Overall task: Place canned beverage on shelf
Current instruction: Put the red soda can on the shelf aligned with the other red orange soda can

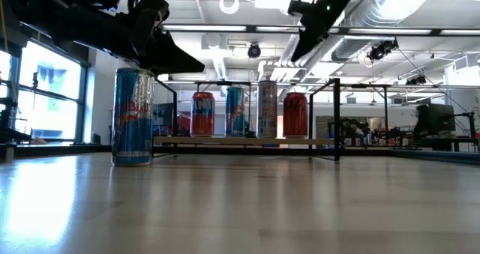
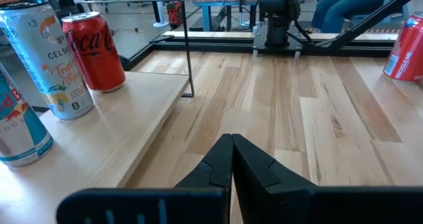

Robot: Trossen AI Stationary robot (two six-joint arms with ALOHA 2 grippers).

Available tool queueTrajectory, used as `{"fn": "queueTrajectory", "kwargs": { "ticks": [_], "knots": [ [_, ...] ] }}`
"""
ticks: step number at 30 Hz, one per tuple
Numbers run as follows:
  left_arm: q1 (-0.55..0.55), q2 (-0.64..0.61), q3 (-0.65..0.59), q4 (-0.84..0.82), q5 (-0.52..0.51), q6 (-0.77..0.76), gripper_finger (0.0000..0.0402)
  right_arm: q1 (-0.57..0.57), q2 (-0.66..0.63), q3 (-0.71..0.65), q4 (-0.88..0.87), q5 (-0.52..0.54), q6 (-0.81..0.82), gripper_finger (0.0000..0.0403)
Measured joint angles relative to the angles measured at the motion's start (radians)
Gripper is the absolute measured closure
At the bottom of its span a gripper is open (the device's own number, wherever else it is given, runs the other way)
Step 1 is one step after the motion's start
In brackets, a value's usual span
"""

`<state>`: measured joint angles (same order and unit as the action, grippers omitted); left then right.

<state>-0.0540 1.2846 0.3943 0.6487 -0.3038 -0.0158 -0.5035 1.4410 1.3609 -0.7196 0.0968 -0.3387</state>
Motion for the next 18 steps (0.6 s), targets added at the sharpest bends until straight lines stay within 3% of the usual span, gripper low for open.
{"fn": "queueTrajectory", "kwargs": {
  "ticks": [18],
  "knots": [
    [0.0,0.0,0.0,-0.001,0.001,-0.006,0.0401,0.048,-0.076,-0.001,0.029,0.015,-0.002,0.0403]
  ]
}}
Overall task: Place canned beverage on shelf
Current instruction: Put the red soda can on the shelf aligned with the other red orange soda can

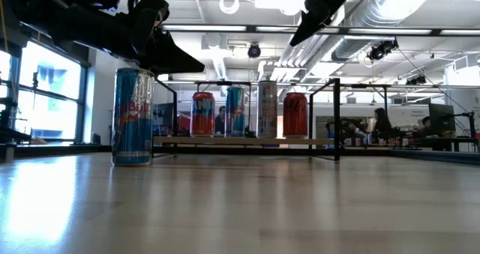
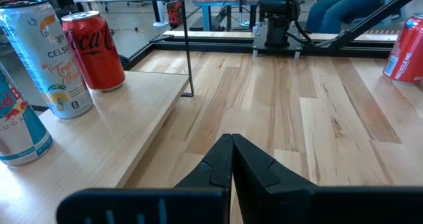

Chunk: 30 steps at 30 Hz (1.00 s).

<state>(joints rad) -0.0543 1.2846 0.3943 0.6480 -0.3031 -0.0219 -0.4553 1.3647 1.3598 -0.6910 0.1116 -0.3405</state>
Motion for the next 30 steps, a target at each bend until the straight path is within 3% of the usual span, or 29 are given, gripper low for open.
{"fn": "queueTrajectory", "kwargs": {
  "ticks": [9,14,21,25,30],
  "knots": [
    [0.0,0.0,0.0,0.0,0.0,0.0,0.0402,0.024,0.0,0.0,-0.009,-0.004,0.002,0.0403],
    [0.0,0.0,0.0,0.0,0.0,0.003,0.0401,0.133,0.0,0.0,-0.002,0.072,0.013,0.0403],
    [0.0,0.0,0.0,0.0,0.001,0.004,0.0402,0.318,0.0,-0.006,0.059,0.082,0.055,0.0403],
    [0.0,0.0,0.0,0.002,0.001,0.008,0.0402,0.412,-0.011,-0.117,0.208,0.104,0.064,0.0403],
    [0.0,0.0,0.0,0.009,0.006,0.016,0.0402,0.513,-0.055,-0.36,0.49,0.181,0.088,0.0403]
  ]
}}
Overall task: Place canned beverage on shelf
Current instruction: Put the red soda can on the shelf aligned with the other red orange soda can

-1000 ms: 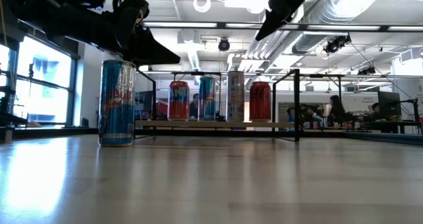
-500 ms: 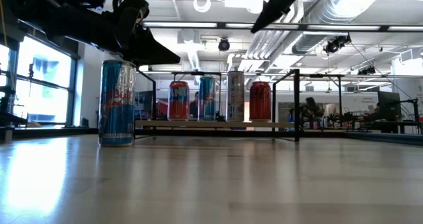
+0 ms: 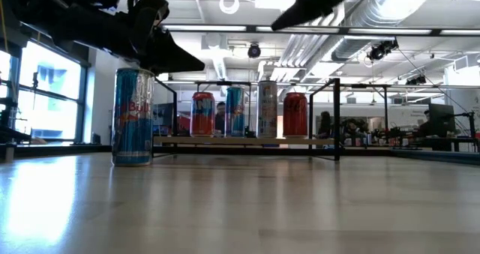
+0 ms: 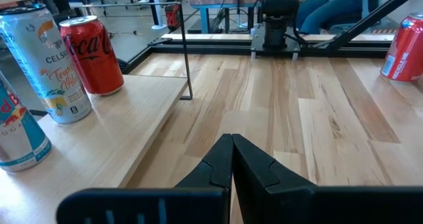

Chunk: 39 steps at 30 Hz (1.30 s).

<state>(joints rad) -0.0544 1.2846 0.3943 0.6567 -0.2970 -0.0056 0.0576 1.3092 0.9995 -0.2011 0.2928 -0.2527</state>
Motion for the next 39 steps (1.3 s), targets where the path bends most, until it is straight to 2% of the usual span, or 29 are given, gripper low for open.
{"fn": "queueTrajectory", "kwargs": {
  "ticks": [8,14,17,21,25,28,33,39],
  "knots": [
    [-0.022,0.0,0.0,0.022,0.007,0.0,0.0402,0.171,-0.13,-0.311,0.255,0.166,0.163,0.0403],
    [-0.058,0.0,0.029,-0.005,0.007,-0.001,0.0401,0.26,-0.157,-0.457,0.505,0.29,0.144,0.0403],
    [-0.078,0.0,0.1,-0.126,0.007,0.0,0.0401,0.266,-0.157,-0.499,0.611,0.298,0.114,0.0403],
    [-0.1,0.0,0.235,-0.37,0.007,0.0,0.0401,0.266,-0.157,-0.512,0.658,0.302,0.086,0.0403],
    [-0.132,0.02,0.309,-0.425,0.011,0.0,0.0401,0.281,-0.16,-0.511,0.65,0.306,0.082,0.0403],
    [-0.155,0.059,0.323,-0.363,0.062,0.0,0.0401,0.32,-0.184,-0.452,0.434,0.304,0.207,0.0403],
    [-0.171,0.168,0.321,-0.234,0.102,0.008,0.0402,0.423,-0.182,-0.231,-0.165,0.3,0.578,0.0388],
    [-0.169,0.266,0.322,-0.162,0.1,0.01,0.0401,0.587,-0.039,0.055,-0.751,0.167,1.093,0.0332]
  ]
}}
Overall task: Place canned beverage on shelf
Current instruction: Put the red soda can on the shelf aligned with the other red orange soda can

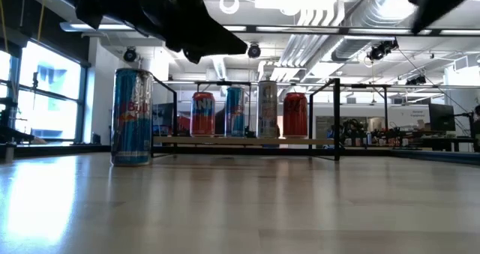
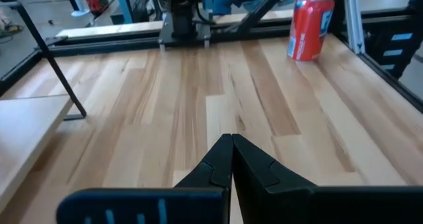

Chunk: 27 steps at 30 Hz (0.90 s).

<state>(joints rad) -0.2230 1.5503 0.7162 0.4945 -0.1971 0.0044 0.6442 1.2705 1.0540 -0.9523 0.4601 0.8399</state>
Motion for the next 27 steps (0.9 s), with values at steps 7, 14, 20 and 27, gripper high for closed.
{"fn": "queueTrajectory", "kwargs": {
  "ticks": [7,14,20,27],
  "knots": [
    [0.0,0.015,0.0,0.021,-0.003,0.0,0.0401,0.152,0.25,0.265,-0.388,-0.209,0.449,0.0247],
    [-0.001,0.008,0.001,0.018,-0.004,0.007,0.0402,0.248,0.389,0.399,-0.518,-0.399,0.764,0.0144],
    [-0.011,0.007,0.001,0.016,-0.004,0.007,0.0401,0.323,0.403,0.376,-0.517,-0.463,0.952,0.0107],
    [-0.036,0.008,0.001,0.016,-0.004,0.007,0.0402,0.407,0.403,0.356,-0.453,-0.44,1.087,0.0107]
  ]
}}
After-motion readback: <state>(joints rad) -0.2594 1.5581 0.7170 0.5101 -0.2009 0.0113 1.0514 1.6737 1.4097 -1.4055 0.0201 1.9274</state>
